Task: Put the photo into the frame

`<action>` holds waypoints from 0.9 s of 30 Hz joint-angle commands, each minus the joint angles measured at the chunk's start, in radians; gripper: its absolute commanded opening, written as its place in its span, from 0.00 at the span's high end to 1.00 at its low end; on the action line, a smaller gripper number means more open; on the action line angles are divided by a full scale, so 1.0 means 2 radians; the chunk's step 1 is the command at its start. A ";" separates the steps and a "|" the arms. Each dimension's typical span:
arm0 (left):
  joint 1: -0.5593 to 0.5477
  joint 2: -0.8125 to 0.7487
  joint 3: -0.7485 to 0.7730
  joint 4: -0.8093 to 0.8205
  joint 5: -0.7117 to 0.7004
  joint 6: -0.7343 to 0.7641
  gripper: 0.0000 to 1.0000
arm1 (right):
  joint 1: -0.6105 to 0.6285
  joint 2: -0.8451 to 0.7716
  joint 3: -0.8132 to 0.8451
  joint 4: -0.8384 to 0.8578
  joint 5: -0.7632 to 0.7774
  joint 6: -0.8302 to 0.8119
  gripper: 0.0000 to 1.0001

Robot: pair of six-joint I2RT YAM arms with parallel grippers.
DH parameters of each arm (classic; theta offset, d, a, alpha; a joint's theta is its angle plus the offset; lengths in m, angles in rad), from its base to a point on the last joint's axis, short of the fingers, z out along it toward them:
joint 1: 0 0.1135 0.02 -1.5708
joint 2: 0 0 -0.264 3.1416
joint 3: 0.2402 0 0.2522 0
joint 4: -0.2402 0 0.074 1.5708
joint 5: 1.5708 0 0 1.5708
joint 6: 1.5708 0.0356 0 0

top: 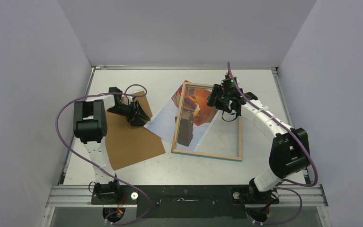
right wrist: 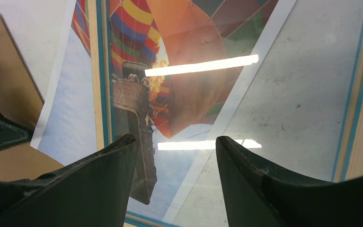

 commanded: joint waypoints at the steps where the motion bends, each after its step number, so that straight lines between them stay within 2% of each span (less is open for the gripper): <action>1: 0.003 -0.015 -0.012 0.043 0.011 -0.001 0.55 | 0.002 0.011 0.027 0.007 0.019 -0.011 0.39; 7: 0.002 -0.007 -0.019 0.025 0.003 0.013 0.53 | 0.004 0.025 0.020 0.039 -0.028 -0.020 0.39; 13: -0.001 0.000 -0.018 0.021 0.003 0.012 0.70 | 0.028 0.045 0.005 0.135 -0.139 -0.033 0.41; 15: -0.001 0.000 -0.018 0.022 0.003 0.009 0.72 | 0.047 0.064 0.014 0.159 -0.163 -0.034 0.41; 24: -0.016 -0.009 -0.024 0.024 -0.015 0.015 0.82 | 0.123 0.190 0.101 0.207 -0.190 -0.006 0.49; 27: -0.019 -0.015 -0.033 0.023 -0.029 0.025 0.82 | 0.142 0.222 0.123 0.217 -0.195 0.009 0.52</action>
